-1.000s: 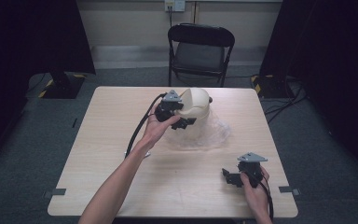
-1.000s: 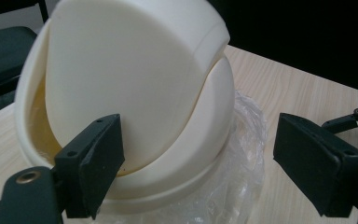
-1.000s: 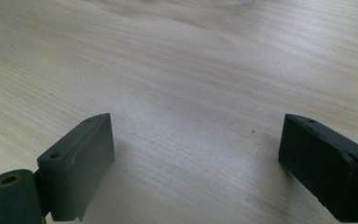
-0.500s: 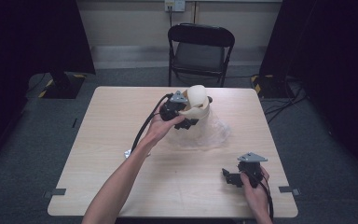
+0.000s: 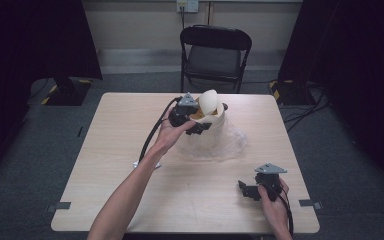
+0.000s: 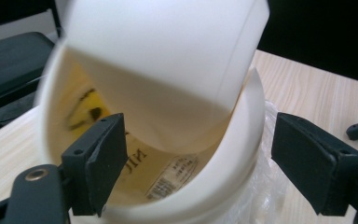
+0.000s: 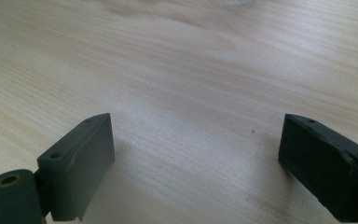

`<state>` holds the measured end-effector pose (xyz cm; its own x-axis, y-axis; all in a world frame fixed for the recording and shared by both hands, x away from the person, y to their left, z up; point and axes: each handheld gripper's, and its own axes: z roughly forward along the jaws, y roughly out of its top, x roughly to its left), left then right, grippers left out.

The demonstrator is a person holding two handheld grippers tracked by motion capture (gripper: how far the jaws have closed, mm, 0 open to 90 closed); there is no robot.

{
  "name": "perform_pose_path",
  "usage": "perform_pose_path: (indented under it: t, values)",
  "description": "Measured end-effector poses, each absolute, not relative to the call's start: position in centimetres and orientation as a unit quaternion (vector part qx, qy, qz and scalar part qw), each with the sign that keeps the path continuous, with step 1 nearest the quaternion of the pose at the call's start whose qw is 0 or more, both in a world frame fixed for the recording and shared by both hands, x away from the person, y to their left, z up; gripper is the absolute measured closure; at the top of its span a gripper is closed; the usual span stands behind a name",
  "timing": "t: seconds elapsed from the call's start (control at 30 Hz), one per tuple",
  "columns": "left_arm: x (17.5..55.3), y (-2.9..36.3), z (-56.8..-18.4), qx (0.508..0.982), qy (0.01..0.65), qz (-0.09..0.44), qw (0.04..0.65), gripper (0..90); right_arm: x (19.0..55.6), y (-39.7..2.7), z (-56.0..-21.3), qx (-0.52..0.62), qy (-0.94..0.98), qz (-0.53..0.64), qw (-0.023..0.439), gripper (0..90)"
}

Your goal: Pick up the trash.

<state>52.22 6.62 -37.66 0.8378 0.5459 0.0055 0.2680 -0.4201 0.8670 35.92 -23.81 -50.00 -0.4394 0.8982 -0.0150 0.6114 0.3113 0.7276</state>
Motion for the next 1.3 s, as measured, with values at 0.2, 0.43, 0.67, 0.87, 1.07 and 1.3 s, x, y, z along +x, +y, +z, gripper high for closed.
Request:
perform_pose_path:
  t: [0.2,0.43,0.67,0.87,1.07,1.3]
  values:
    - [50.6,9.6,-36.3,0.815,0.249,0.148,0.502,17.3,35.9,-23.8,-50.0,0.484,0.780,0.333,0.215,9.4]
    - [48.0,14.7,-36.1,0.799,0.269,0.167,0.511,16.5,35.9,-23.8,-50.0,0.485,0.780,0.333,0.214,9.4]
    - [46.3,18.9,-36.8,0.800,0.291,0.175,0.495,17.0,35.9,-23.8,-50.0,0.484,0.780,0.333,0.215,9.3]
    - [45.0,22.8,-39.5,0.797,0.326,0.172,0.479,16.9,35.9,-23.8,-50.0,0.484,0.780,0.333,0.215,9.3]
    - [43.4,24.4,-42.9,0.803,0.344,0.156,0.460,17.2,35.9,-23.8,-50.0,0.485,0.780,0.333,0.214,9.2]
    - [42.1,25.3,-47.2,0.823,0.359,0.139,0.417,18.6,36.0,-23.8,-50.0,0.484,0.780,0.333,0.215,9.2]
